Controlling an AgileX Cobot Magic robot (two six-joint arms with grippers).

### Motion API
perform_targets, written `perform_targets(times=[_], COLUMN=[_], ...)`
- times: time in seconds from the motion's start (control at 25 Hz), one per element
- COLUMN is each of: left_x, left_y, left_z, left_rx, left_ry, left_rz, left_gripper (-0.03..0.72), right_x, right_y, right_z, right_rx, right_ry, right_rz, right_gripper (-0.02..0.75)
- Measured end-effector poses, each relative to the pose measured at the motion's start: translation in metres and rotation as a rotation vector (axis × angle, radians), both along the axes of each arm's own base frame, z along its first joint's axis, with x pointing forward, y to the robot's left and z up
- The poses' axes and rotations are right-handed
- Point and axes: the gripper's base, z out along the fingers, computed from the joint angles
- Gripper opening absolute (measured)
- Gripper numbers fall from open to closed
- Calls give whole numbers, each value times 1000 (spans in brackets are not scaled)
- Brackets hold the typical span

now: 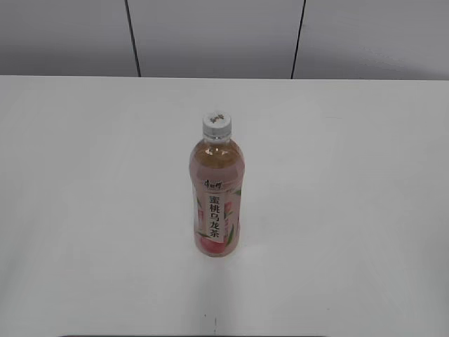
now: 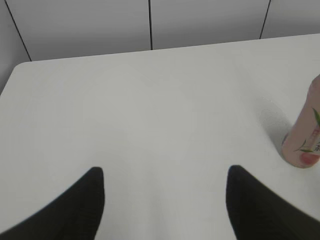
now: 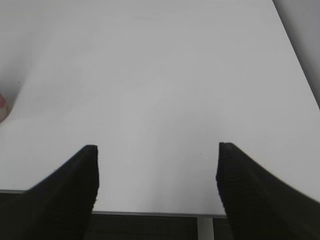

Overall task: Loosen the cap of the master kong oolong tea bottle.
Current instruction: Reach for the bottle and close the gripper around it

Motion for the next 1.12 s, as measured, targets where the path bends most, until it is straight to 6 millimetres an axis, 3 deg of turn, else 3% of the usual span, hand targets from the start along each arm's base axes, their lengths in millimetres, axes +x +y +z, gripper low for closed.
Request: perform_targets(times=[1.12], left_x=[0], left_y=[0], left_z=[0], left_rx=[0], left_ry=[0], left_rz=[0], left_gripper=[468], right_x=[0], right_y=[0], right_z=[0], right_rx=[0], right_ry=[0], right_rz=[0], right_gripper=[555])
